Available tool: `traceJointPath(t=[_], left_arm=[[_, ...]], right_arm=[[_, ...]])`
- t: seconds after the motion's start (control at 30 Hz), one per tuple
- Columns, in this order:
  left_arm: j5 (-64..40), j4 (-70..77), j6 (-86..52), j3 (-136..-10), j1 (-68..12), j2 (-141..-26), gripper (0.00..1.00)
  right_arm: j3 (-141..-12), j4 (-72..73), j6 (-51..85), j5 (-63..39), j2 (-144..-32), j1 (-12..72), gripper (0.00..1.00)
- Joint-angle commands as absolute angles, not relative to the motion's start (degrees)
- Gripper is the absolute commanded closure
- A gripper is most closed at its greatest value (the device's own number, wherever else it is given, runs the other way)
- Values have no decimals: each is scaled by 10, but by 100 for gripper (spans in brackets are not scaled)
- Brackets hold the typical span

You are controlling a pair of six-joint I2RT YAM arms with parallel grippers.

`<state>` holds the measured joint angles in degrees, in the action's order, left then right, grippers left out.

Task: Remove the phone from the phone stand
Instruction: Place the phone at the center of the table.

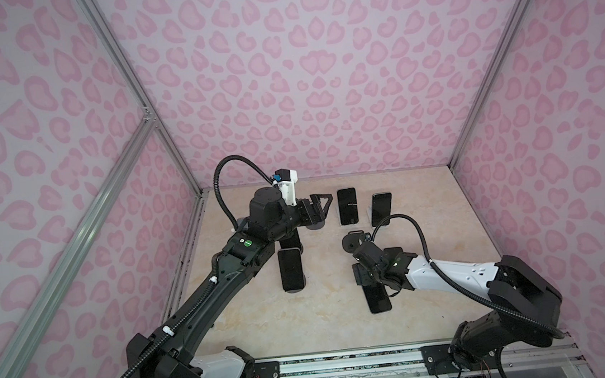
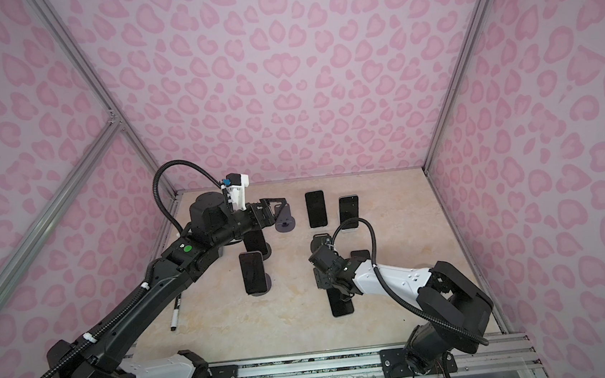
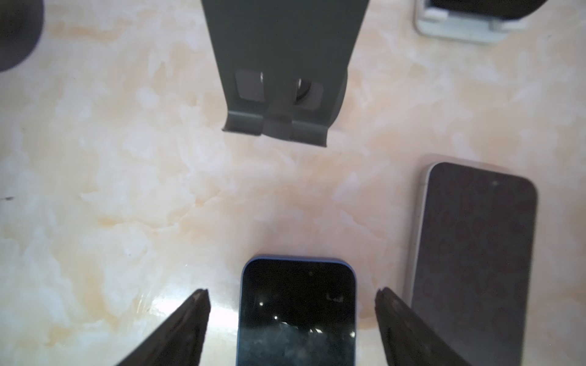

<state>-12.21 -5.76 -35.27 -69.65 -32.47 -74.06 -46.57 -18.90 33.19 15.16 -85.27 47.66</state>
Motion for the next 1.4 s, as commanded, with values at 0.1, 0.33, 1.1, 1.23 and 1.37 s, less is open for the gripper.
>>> traceJointPath(t=[0.1, 0.33, 1.1, 1.23, 1.37], left_arm=[[-117, -35, -343, -659, -324, -739, 8], [-134, -39, -341, -645, -324, -727, 7], [-156, -30, -352, -635, -324, -722, 7], [-156, -29, -353, -635, -324, -721, 7], [-154, -29, -352, -635, -324, -718, 7]], right_arm=[[-461, -248, 373, 175, -862, 509, 5], [-440, -260, 412, 167, -864, 531, 3], [-382, -203, 469, 174, -873, 530, 31], [-393, -195, 475, 190, -889, 511, 32], [-409, -199, 471, 196, -909, 503, 32]])
